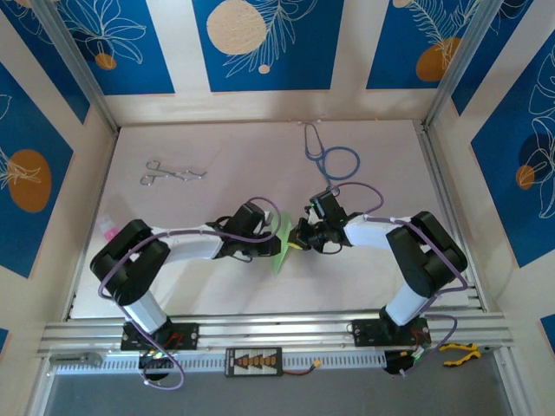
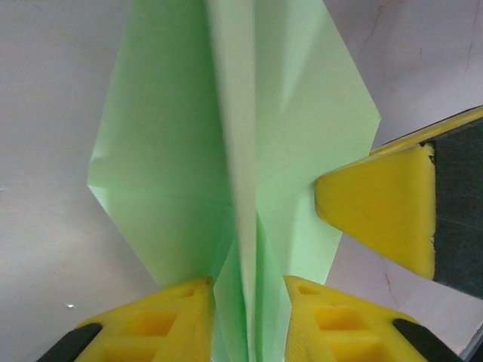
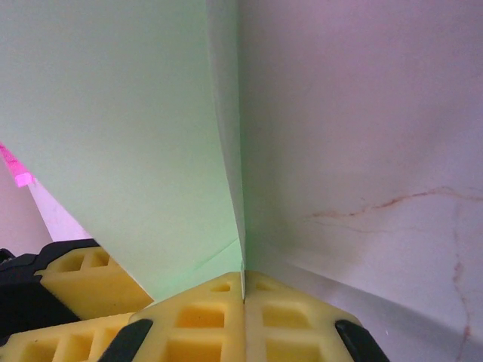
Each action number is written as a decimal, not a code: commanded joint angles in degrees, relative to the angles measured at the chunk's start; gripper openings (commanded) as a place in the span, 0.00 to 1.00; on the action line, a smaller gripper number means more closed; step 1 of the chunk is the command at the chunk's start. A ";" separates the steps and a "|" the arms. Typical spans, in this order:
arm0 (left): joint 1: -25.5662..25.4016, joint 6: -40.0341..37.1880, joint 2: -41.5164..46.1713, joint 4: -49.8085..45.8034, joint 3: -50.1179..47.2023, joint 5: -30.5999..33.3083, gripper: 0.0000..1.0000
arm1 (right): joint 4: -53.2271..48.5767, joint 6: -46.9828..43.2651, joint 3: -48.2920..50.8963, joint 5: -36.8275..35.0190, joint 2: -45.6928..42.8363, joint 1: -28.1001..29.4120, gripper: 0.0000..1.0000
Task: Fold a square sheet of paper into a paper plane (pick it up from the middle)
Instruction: Move a paper plane to the center of the table.
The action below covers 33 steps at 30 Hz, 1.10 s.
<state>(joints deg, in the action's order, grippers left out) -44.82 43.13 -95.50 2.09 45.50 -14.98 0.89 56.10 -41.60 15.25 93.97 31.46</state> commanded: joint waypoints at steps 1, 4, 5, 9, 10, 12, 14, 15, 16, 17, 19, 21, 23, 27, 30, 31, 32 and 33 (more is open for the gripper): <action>-0.48 0.20 -0.95 0.11 1.70 -2.02 0.28 | 0.43 0.76 0.20 1.45 1.21 -0.26 0.03; -0.46 0.20 -1.49 -0.06 1.95 -2.29 0.28 | 0.43 0.69 0.21 1.52 1.30 -0.26 0.03; -0.55 0.25 -1.61 -0.15 1.96 -2.41 0.28 | 0.44 0.68 0.19 1.58 1.30 -0.26 0.03; -0.59 0.23 -1.98 -1.55 2.38 -1.42 0.26 | 0.52 0.71 0.25 1.71 1.39 -0.26 0.03; -0.73 0.05 -1.93 -2.15 2.49 -0.67 0.25 | 0.52 0.77 0.29 1.77 1.41 -0.26 0.03; -0.72 -0.37 -1.86 -2.81 2.80 -0.14 0.23 | 0.78 0.63 0.22 1.89 1.45 -0.26 0.03; -0.89 -0.80 -1.97 -3.34 3.20 0.04 0.22 | 0.77 0.64 0.20 2.23 1.56 -0.35 0.03; -0.96 -1.07 -2.01 -3.76 3.57 0.11 0.21 | 0.83 0.68 0.19 2.33 1.64 -0.37 0.03; -1.06 -1.34 -2.12 -4.18 3.87 0.15 0.21 | 0.79 0.61 0.20 2.33 1.64 -0.43 0.03; -1.19 -1.54 -2.32 -4.63 4.15 0.13 0.21 | 0.84 0.70 0.21 2.50 1.73 -0.44 0.03; -1.38 -1.90 -2.82 -5.36 4.67 0.04 0.21 | 1.08 0.83 0.29 2.60 1.84 -0.44 0.03; -1.63 -2.17 -3.44 -6.25 5.25 0.11 0.21 | 1.18 0.88 0.34 2.72 1.85 -0.50 0.03; -2.00 -2.52 -3.89 -7.77 6.01 1.16 0.21 | 1.23 0.88 0.45 2.86 1.73 -0.55 0.03; -2.66 -3.44 -4.07 -10.63 7.40 2.93 0.19 | 1.27 1.01 0.56 2.77 1.65 -0.61 0.03; -2.89 -3.93 -4.08 -12.26 8.00 4.22 0.17 | 1.42 1.06 0.73 2.71 1.59 -0.60 0.03; -2.83 -4.17 -4.10 -12.58 8.05 4.41 0.16 | 1.45 1.05 0.73 2.69 1.56 -0.66 0.03; -2.86 -4.15 -4.15 -12.74 8.20 4.49 0.14 | 1.49 1.12 0.76 2.66 1.56 -0.70 0.03; -2.93 -4.27 -4.12 -12.73 8.28 4.40 0.13 | 1.46 1.06 0.82 2.68 1.56 -0.70 0.03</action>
<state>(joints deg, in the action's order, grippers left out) -47.20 40.25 -98.83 -7.84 52.16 -12.21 2.20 56.34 -41.54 16.56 94.85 31.05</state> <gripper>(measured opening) 0.135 0.057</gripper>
